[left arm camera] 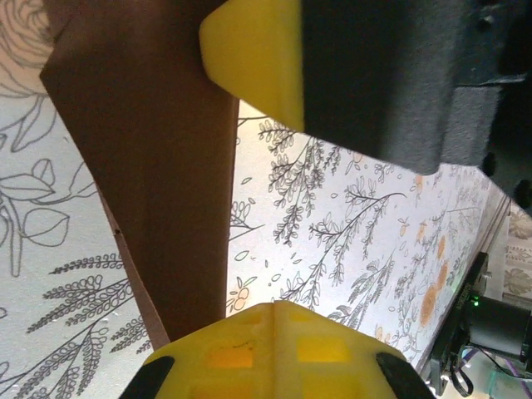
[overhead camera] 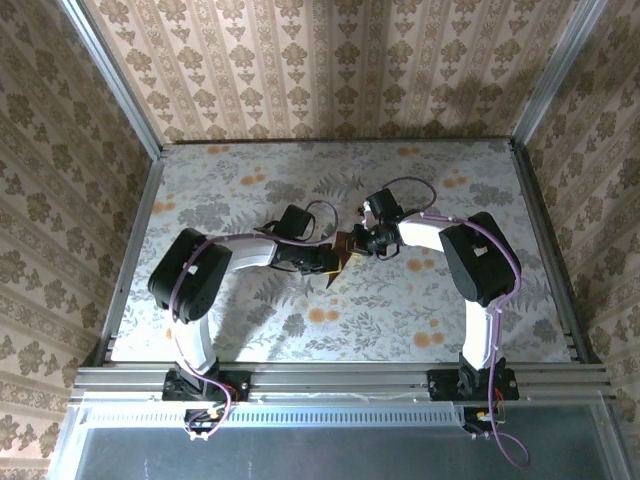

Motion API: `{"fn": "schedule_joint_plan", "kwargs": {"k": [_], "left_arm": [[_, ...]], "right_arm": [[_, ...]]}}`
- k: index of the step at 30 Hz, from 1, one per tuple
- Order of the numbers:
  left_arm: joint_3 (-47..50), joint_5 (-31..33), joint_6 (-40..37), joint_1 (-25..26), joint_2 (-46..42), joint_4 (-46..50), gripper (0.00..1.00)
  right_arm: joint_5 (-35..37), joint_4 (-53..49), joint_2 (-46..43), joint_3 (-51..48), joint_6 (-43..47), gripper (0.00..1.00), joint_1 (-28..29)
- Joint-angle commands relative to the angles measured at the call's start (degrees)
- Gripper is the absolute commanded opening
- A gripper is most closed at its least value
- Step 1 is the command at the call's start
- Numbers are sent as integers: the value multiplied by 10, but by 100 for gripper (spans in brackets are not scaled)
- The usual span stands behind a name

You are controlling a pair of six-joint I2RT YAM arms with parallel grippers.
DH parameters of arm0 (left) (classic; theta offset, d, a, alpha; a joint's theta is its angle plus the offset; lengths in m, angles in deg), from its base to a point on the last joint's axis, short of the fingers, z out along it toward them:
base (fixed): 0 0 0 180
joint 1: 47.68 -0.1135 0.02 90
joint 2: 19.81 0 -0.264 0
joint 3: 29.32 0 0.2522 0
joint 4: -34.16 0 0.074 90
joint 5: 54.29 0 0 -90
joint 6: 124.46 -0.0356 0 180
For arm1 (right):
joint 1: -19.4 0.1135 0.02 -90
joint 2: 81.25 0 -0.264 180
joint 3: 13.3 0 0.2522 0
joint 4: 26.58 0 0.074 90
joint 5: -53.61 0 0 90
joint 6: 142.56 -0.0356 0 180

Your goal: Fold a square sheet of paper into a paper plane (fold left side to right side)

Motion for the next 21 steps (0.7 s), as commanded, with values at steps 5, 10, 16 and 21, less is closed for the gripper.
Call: {"fn": "schedule_joint_plan", "kwargs": {"k": [5, 10, 16, 21], "left_arm": [[13, -18, 18, 5, 20, -18, 0], [19, -15, 19, 8, 27, -18, 0], [26, -11, 17, 12, 34, -15, 0], [31, 3, 8, 13, 43, -6, 0]], "right_arm": [[56, -91, 23, -14, 16, 0, 6], [58, -95, 21, -9, 18, 0, 6], [57, -108, 17, 8, 22, 0, 7], [38, -101, 1, 26, 24, 0, 7]]}}
